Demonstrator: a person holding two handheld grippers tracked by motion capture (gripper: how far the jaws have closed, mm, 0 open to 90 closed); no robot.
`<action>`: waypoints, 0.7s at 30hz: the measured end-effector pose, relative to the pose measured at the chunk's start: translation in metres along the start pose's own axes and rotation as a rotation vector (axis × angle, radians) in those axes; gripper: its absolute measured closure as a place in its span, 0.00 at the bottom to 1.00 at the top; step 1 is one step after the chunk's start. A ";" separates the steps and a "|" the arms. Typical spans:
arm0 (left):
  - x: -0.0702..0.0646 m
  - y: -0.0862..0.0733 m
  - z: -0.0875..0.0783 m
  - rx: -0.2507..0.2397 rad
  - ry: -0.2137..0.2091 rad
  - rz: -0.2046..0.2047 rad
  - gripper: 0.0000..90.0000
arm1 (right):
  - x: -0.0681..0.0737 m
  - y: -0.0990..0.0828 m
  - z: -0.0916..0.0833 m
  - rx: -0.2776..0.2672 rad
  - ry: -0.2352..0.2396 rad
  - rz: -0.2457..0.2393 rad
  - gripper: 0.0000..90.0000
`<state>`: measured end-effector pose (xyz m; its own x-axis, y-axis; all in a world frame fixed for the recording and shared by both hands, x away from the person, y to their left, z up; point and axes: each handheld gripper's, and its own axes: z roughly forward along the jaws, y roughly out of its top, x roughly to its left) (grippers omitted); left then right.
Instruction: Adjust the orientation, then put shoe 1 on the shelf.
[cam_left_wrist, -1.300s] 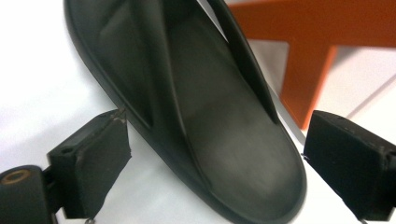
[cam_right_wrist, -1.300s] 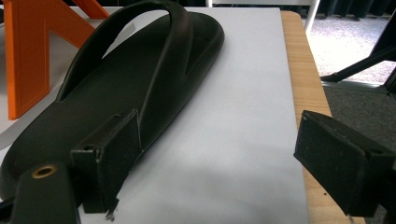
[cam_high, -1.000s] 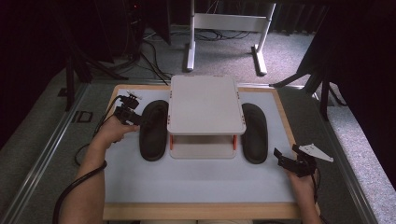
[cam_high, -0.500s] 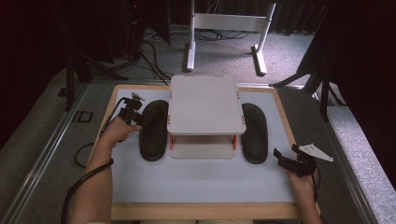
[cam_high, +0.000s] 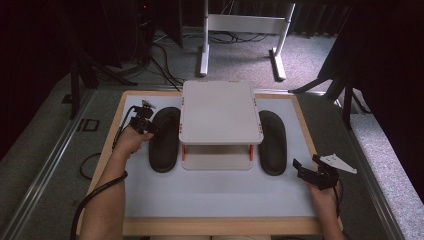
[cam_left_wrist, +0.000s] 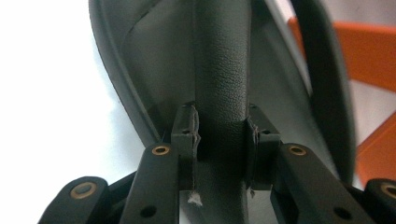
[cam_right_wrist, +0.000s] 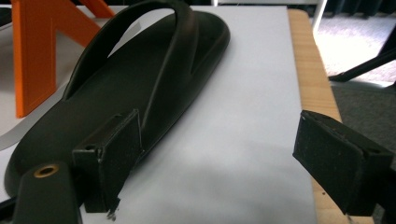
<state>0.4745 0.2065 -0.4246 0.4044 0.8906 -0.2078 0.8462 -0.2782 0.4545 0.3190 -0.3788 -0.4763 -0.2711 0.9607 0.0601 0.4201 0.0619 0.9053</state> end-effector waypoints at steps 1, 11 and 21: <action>-0.001 -0.001 -0.004 -0.020 -0.003 -0.014 0.78 | 0.000 0.000 0.000 -0.003 -0.005 -0.003 0.15; -0.004 -0.012 -0.039 -0.083 0.010 -0.069 0.80 | 0.004 -0.001 0.001 0.006 -0.006 -0.034 0.14; -0.008 -0.004 -0.092 -0.152 0.044 -0.111 0.80 | 0.005 -0.001 0.001 0.006 -0.009 -0.043 0.14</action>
<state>0.4357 0.2342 -0.3449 0.2929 0.9286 -0.2279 0.8216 -0.1225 0.5568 0.3185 -0.3742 -0.4771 -0.2812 0.9595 0.0174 0.4137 0.1049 0.9044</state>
